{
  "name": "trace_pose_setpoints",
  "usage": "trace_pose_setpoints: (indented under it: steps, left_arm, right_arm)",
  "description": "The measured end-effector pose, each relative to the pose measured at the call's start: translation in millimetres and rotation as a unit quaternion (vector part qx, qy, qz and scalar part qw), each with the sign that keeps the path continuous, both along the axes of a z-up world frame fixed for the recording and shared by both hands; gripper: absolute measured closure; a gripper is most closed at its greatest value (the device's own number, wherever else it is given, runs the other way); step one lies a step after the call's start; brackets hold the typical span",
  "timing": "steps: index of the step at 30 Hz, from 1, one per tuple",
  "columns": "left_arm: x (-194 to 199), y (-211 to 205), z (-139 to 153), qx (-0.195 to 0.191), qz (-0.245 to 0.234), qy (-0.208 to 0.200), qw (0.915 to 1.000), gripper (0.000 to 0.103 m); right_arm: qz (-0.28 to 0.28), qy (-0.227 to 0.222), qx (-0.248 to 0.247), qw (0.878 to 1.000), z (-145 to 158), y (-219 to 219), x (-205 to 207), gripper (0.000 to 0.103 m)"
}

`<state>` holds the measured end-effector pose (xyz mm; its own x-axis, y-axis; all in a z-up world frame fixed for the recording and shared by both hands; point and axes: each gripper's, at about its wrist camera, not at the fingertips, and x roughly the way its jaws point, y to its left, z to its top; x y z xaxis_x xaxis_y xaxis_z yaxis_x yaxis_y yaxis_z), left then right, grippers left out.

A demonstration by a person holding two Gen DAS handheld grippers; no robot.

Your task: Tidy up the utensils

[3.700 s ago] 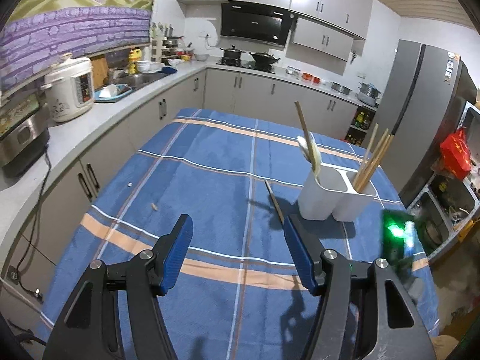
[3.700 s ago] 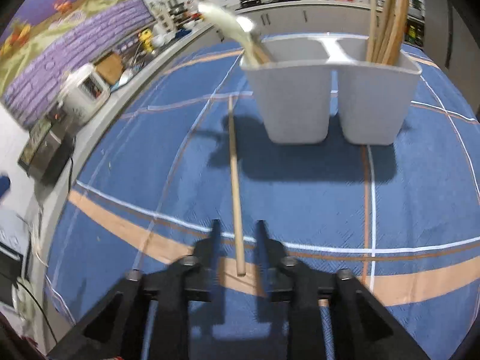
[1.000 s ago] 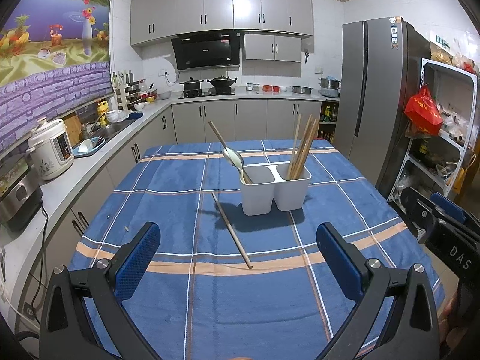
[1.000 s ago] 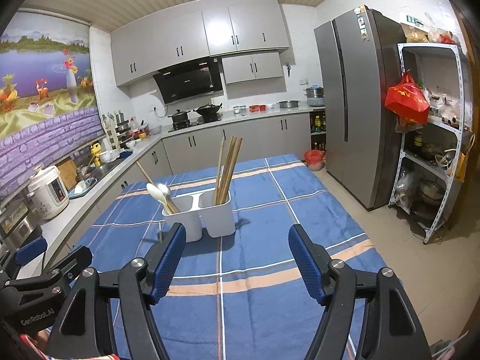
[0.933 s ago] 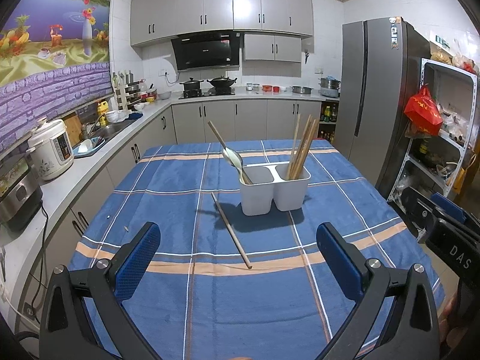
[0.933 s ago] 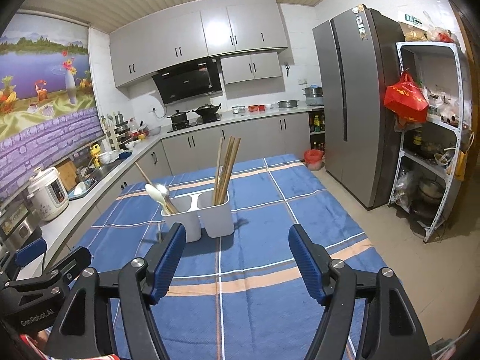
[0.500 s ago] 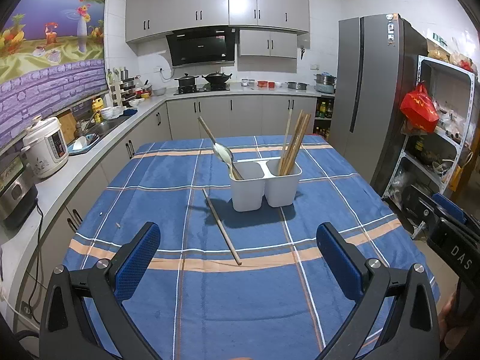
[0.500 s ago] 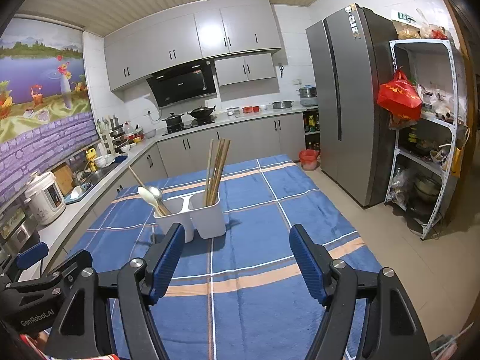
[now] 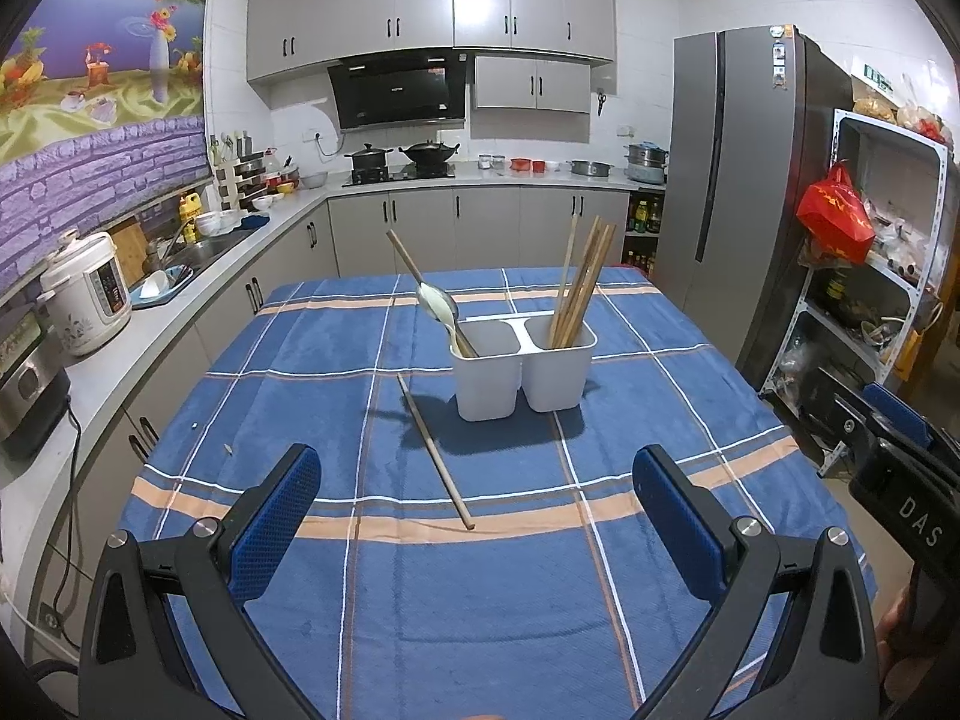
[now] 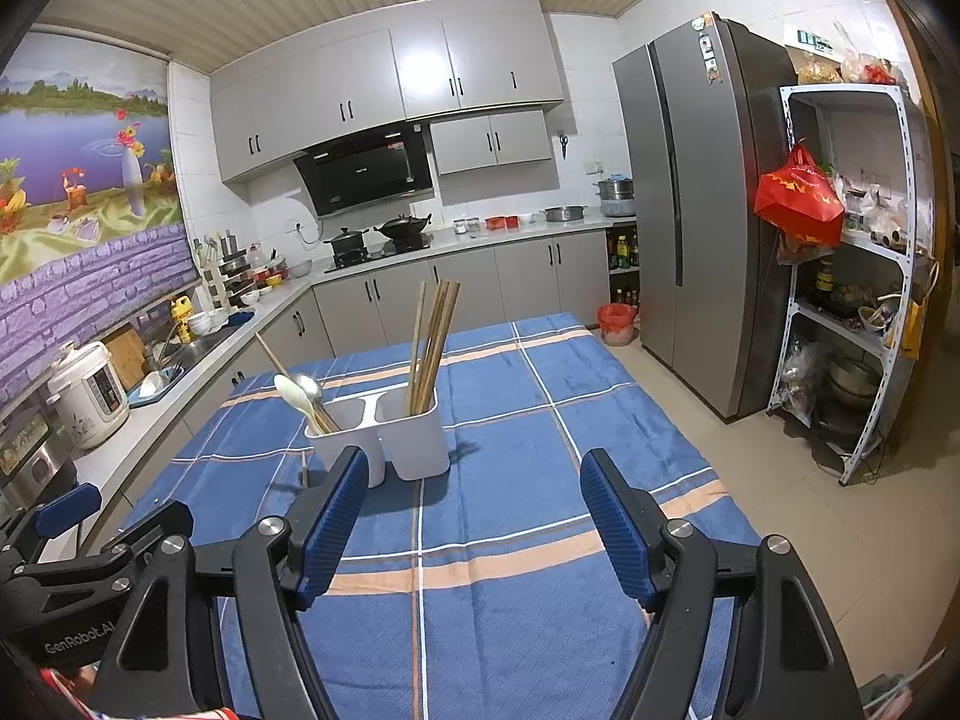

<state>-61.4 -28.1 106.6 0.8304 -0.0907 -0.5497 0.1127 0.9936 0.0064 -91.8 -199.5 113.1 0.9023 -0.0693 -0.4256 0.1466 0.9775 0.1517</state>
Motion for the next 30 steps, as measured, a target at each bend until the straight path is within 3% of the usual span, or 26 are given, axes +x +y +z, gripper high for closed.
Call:
trace_pose_setpoints:
  steps: [30]
  left_arm:
    - [11.9, -10.4, -10.4, 0.008, -0.003, 0.018, 0.9998, 0.0]
  right_arm:
    - [-0.006, 0.003, 0.006, 1.0, -5.5, -9.9, 10.2, 0.022]
